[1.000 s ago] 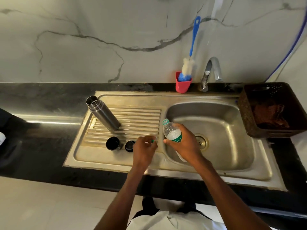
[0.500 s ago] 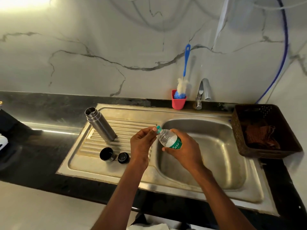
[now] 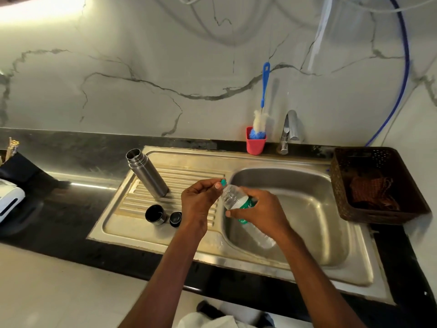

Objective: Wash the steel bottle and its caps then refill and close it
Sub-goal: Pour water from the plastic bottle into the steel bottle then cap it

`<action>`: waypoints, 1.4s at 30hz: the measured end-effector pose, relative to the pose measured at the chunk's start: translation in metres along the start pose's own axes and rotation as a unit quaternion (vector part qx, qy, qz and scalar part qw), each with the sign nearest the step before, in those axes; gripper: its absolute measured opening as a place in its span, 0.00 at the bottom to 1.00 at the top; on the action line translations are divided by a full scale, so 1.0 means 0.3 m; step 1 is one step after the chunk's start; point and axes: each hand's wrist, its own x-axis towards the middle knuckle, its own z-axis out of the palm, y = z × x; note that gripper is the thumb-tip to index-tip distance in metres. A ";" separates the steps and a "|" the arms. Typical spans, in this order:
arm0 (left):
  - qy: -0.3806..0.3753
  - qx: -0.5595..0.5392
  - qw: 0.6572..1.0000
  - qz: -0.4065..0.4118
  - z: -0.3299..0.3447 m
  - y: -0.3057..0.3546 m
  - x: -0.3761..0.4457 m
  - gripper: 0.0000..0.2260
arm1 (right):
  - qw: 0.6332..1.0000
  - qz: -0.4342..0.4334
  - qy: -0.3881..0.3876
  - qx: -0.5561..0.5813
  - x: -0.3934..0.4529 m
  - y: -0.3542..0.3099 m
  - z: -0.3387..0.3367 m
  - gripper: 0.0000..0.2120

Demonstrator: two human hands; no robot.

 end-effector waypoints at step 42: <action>-0.040 -0.093 0.995 -0.012 -0.197 0.053 0.352 0.06 | 0.956 0.111 -0.054 0.266 0.094 0.010 0.227 0.35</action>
